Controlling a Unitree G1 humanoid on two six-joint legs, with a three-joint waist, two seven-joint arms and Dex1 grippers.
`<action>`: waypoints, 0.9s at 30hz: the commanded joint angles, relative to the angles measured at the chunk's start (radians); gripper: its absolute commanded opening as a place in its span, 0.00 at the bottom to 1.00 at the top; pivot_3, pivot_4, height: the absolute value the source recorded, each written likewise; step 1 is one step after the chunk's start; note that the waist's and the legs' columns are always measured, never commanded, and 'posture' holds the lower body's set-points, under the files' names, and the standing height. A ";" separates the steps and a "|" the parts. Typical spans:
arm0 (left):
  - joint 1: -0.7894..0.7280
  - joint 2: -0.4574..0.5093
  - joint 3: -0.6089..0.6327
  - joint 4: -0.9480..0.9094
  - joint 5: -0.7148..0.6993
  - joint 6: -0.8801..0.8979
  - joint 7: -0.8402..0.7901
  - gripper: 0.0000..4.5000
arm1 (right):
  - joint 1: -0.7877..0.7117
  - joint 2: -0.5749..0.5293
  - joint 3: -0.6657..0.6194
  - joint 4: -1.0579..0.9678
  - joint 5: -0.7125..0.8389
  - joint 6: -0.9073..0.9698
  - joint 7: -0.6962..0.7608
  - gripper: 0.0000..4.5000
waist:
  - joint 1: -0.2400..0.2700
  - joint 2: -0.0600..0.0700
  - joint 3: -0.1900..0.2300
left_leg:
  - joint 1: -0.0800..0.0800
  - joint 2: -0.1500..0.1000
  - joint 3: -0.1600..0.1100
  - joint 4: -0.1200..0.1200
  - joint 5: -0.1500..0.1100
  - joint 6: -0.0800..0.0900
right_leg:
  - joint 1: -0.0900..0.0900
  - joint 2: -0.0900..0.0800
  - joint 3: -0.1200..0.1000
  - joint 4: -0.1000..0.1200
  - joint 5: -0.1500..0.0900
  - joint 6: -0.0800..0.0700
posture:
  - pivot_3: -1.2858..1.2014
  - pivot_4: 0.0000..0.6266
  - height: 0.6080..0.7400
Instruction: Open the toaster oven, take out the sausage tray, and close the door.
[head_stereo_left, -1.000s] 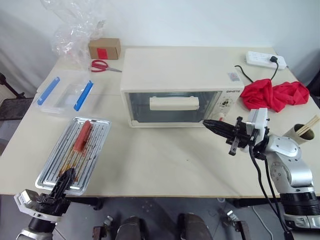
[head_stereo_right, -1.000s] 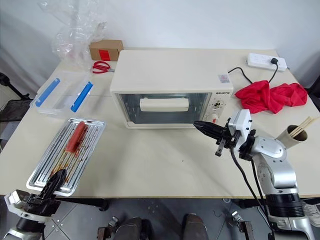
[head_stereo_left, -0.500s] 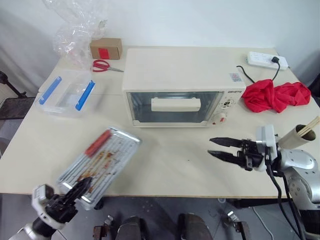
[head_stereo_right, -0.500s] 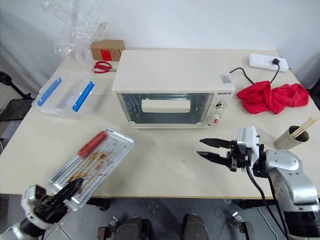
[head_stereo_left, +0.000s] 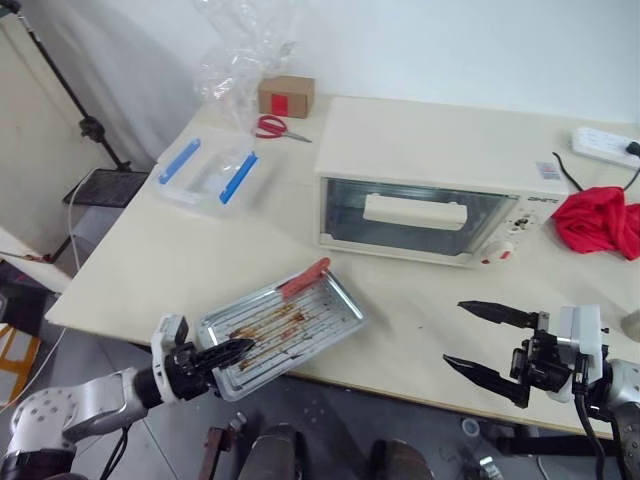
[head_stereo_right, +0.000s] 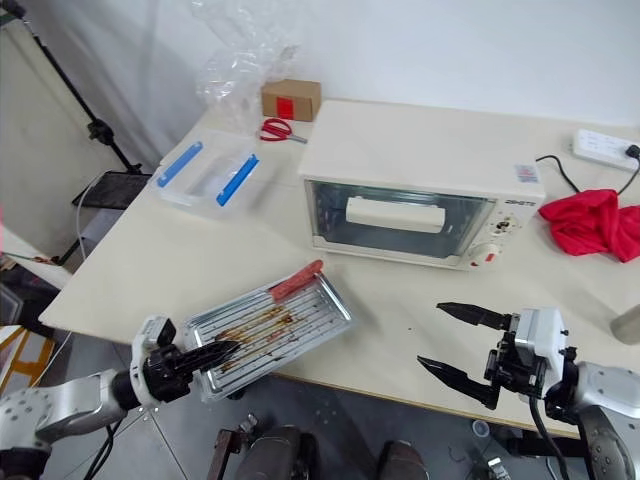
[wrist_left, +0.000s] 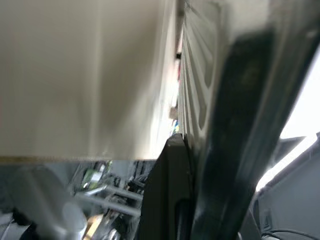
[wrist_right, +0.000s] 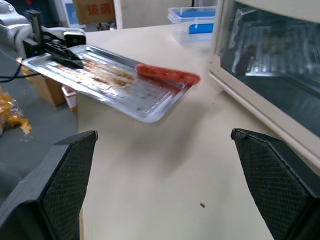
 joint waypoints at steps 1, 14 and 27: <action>-0.120 -0.022 -0.040 -0.018 -0.004 0.003 -0.049 0.00 | 0.031 0.017 -0.044 -0.053 -0.005 -0.043 -0.020 1.00 | 0.002 0.000 0.000 | 0.000 -0.001 0.000 0.000 0.000 0.001 | 0.002 -0.002 -0.001 -0.001 0.000 0.000 | 0.52 0.24 1.00; -0.237 -0.086 -0.046 -0.017 0.229 0.055 -0.202 0.00 | 0.113 0.046 -0.049 -0.057 -0.053 -0.125 -0.043 1.00 | 0.027 0.006 -0.002 | -0.019 -0.003 0.007 -0.016 0.021 -0.001 | 0.009 -0.009 0.001 -0.033 0.019 0.001 | 0.52 0.24 1.00; -0.198 -0.010 0.096 -0.132 0.092 0.023 -0.209 0.00 | 0.091 0.051 -0.019 0.023 -0.074 -0.147 -0.033 1.00 | 0.021 -0.008 0.004 | -0.032 -0.002 -0.003 -0.016 0.029 0.005 | 0.006 -0.006 -0.005 -0.031 0.020 0.004 | 0.52 0.24 1.00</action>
